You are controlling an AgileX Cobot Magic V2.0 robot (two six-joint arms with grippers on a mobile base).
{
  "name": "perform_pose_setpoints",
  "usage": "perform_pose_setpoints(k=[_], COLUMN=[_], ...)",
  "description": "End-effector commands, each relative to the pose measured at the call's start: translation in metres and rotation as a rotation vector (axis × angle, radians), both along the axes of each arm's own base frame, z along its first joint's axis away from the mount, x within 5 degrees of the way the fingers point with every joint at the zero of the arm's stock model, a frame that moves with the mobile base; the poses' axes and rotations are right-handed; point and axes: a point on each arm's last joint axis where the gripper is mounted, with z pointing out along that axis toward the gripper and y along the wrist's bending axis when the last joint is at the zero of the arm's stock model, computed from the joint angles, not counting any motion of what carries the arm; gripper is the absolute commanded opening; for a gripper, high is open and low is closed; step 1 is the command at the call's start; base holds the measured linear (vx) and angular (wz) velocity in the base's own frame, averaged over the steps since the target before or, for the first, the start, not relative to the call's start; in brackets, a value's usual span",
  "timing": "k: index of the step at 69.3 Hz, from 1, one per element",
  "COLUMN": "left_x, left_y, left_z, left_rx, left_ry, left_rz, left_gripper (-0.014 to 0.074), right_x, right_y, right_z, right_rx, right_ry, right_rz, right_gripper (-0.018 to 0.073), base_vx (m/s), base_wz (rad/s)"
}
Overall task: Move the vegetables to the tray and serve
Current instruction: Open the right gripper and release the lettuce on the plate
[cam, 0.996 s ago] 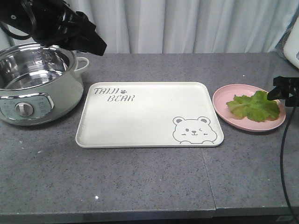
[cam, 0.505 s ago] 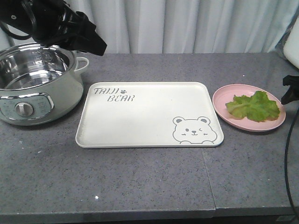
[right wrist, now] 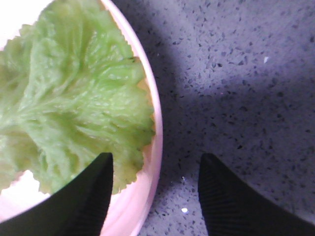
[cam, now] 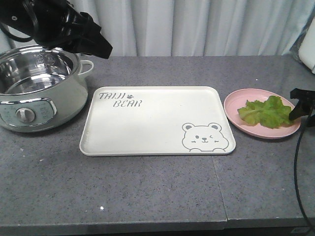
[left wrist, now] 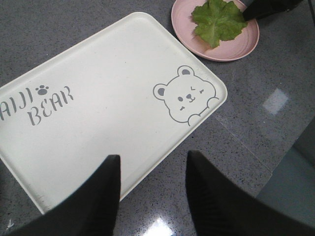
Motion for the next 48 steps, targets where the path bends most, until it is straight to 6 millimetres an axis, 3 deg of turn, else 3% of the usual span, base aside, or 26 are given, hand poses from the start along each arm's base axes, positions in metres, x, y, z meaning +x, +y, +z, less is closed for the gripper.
perform_pose_setpoints(k=[1, 30, 40, 48], left_x=[-0.012, -0.012, -0.012, -0.012], left_y=[0.002, 0.003, 0.003, 0.003], left_z=[0.019, 0.018, 0.018, 0.018], left_rx=[-0.047, -0.035, -0.035, -0.033], left_ry=[-0.060, -0.064, -0.064, -0.064], left_rz=[0.003, 0.009, 0.009, 0.010], left_gripper=[0.0297, 0.0297, 0.0297, 0.0297], right_x=[0.001, 0.002, 0.005, 0.007], right_y=[0.000, 0.000, -0.004, -0.005], right_z=[0.028, 0.023, 0.032, 0.052], right_rx=[0.003, 0.019, 0.066, 0.102], right_ry=[-0.093, -0.085, -0.131, -0.198], right_rz=[-0.022, -0.024, -0.042, -0.042], right_gripper=[0.0347, -0.0016, -0.0010, -0.0008], base_vx=[0.00, 0.00, 0.00, 0.00], base_wz=[0.00, 0.00, 0.00, 0.00])
